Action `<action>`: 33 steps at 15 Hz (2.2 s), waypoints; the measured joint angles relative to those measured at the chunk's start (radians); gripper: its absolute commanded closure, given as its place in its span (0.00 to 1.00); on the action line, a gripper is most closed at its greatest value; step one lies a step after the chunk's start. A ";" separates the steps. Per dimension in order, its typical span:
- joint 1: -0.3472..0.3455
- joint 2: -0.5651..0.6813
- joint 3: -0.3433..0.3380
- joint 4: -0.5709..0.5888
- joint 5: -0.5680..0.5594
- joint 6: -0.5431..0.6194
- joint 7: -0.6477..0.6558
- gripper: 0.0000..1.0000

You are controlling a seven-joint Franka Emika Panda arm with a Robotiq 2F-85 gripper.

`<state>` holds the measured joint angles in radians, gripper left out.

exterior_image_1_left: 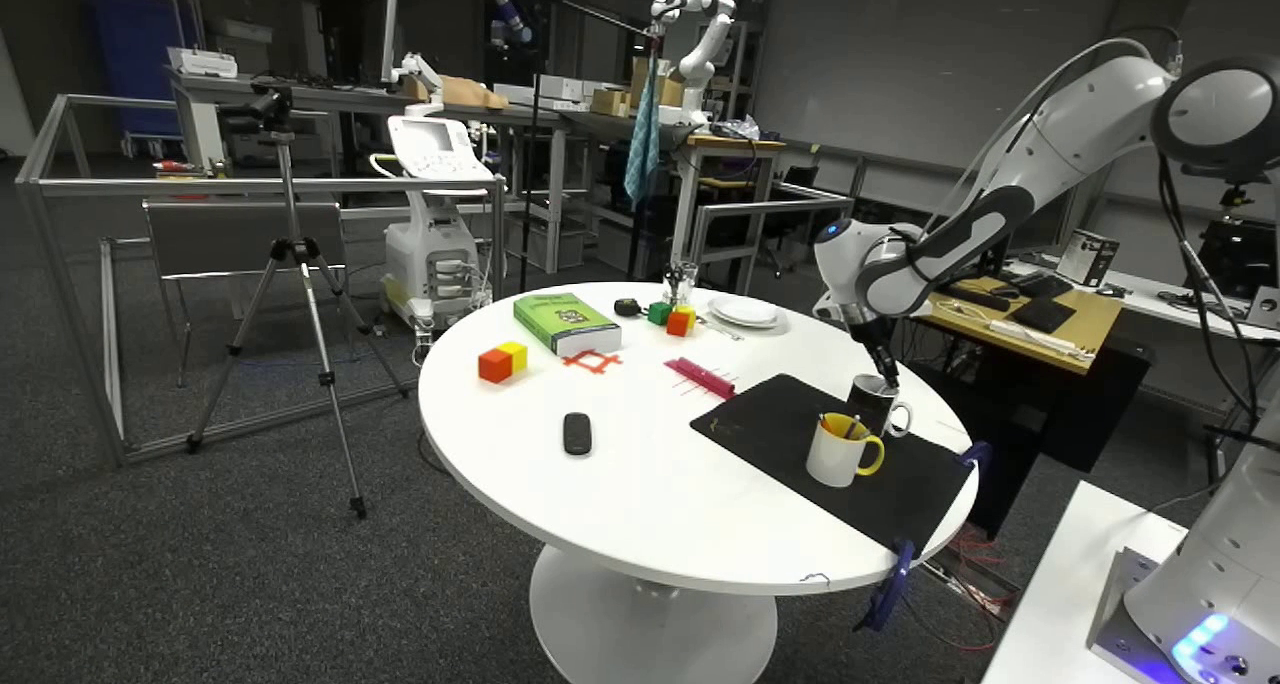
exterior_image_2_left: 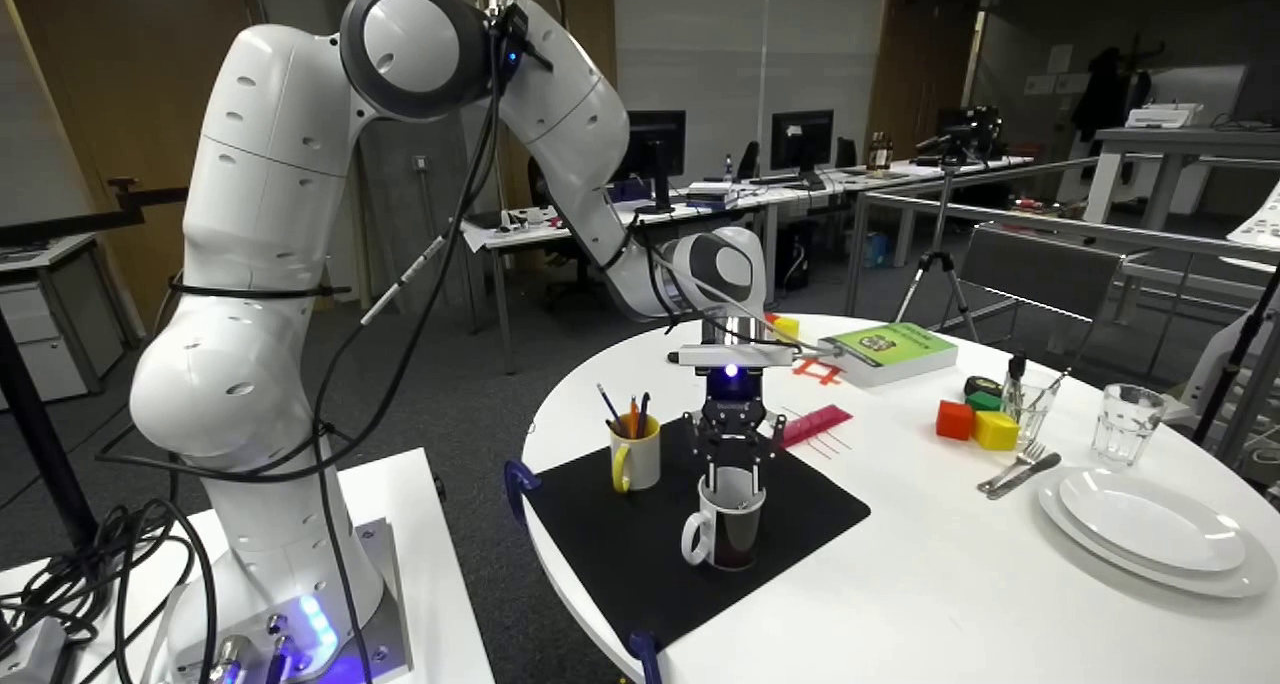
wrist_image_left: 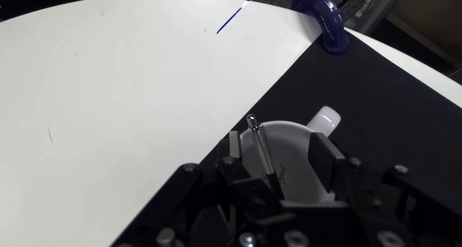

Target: Remove the pen from the black cup and put them inside the white cup

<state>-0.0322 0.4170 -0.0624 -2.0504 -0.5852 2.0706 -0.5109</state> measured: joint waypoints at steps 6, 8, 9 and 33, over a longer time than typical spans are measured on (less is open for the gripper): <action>0.000 0.016 0.000 0.004 -0.001 -0.005 0.000 0.44; 0.000 0.018 0.000 0.004 -0.001 -0.013 0.000 0.46; 0.000 0.018 0.000 0.004 -0.002 -0.019 0.000 0.46; -0.020 0.018 -0.001 0.008 -0.009 -0.038 0.000 0.97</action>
<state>-0.0525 0.4349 -0.0637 -2.0424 -0.5942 2.0330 -0.5105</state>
